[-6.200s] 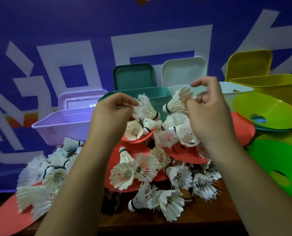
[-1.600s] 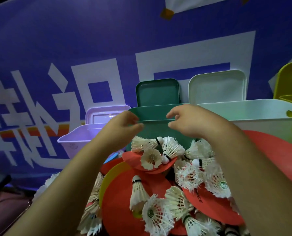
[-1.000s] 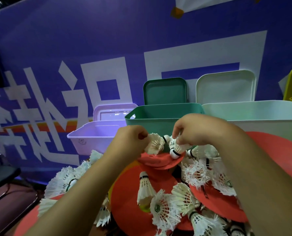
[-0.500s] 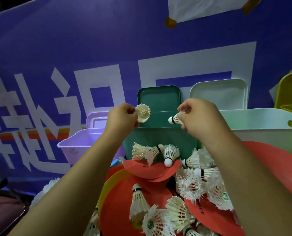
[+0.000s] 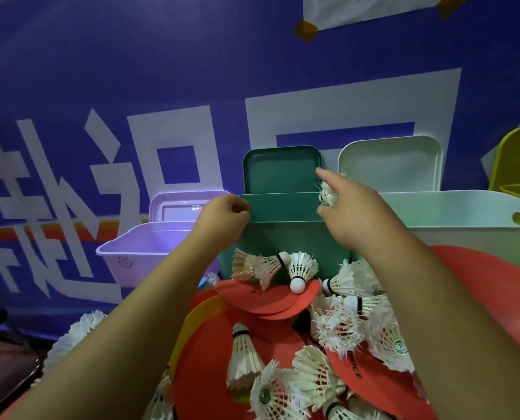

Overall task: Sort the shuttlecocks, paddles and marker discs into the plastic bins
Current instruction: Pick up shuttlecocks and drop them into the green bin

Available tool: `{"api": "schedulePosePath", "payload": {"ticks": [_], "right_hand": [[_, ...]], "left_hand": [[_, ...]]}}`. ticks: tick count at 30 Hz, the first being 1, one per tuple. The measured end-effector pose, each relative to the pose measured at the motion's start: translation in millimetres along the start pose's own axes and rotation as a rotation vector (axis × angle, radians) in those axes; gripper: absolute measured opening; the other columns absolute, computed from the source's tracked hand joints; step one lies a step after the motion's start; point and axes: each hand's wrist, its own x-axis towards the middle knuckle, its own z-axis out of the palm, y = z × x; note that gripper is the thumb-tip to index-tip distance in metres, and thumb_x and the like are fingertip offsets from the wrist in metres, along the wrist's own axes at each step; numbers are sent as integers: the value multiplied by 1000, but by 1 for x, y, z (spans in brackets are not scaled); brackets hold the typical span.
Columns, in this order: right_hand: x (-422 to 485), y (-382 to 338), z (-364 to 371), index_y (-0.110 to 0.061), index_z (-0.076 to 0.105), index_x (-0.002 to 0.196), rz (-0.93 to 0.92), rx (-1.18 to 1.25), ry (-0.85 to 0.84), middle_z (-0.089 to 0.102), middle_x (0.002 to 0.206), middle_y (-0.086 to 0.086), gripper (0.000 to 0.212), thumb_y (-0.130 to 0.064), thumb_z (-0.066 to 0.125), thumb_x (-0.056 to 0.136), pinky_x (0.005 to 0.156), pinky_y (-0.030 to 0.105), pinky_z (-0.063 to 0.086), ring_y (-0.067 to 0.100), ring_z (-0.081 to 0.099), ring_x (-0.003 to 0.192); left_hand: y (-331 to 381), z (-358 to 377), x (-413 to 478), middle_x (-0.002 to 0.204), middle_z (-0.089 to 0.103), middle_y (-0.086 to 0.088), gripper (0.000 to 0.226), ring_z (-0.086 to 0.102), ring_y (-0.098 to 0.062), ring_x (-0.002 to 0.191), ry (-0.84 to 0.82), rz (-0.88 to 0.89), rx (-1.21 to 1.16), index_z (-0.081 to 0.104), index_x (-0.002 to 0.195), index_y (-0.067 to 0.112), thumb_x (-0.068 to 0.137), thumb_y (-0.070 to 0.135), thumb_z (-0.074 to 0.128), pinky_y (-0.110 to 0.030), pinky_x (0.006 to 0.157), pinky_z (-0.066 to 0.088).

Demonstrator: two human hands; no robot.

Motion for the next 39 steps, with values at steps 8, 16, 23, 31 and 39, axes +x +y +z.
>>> {"api": "schedulePosePath", "payload": {"ticks": [8,16,23,31,39], "right_hand": [[-7,-5,-3,-39,39,161,24,-123,-141,42,165,4,68,-4,45,102,72,28,47,28,64,111],[-16,-19,-10,-34,64,143,-37,-202,-275,61,148,-4,39,-22,52,107,91,27,48,20,63,118],[-26,-28,-6,-41,67,136,-125,-240,-463,65,143,-12,34,-28,58,106,98,29,47,15,63,123],[-39,-26,20,-54,52,148,-142,-514,-751,51,155,-4,49,-27,56,106,92,28,42,19,57,123],[-39,-23,26,-45,58,146,-130,-593,-791,58,150,-12,50,-17,55,105,91,30,41,19,56,132]], "left_hand": [[4,-16,-24,96,68,14,25,62,-4,81,21,49,-25,74,116,27,97,23,59,-22,64,47],[-13,-21,-48,93,69,4,8,66,-21,85,-36,-67,45,68,98,23,93,23,61,-35,79,55],[-22,-10,-64,84,71,-11,27,58,-17,67,-211,-171,176,68,83,9,87,35,77,-28,61,44],[-25,-9,-73,89,72,0,17,67,-20,83,-129,-124,53,70,97,22,84,24,81,-30,69,53],[-19,-21,-81,82,70,8,10,62,-9,71,-24,-44,-30,73,97,29,90,23,75,-20,58,45]]}}
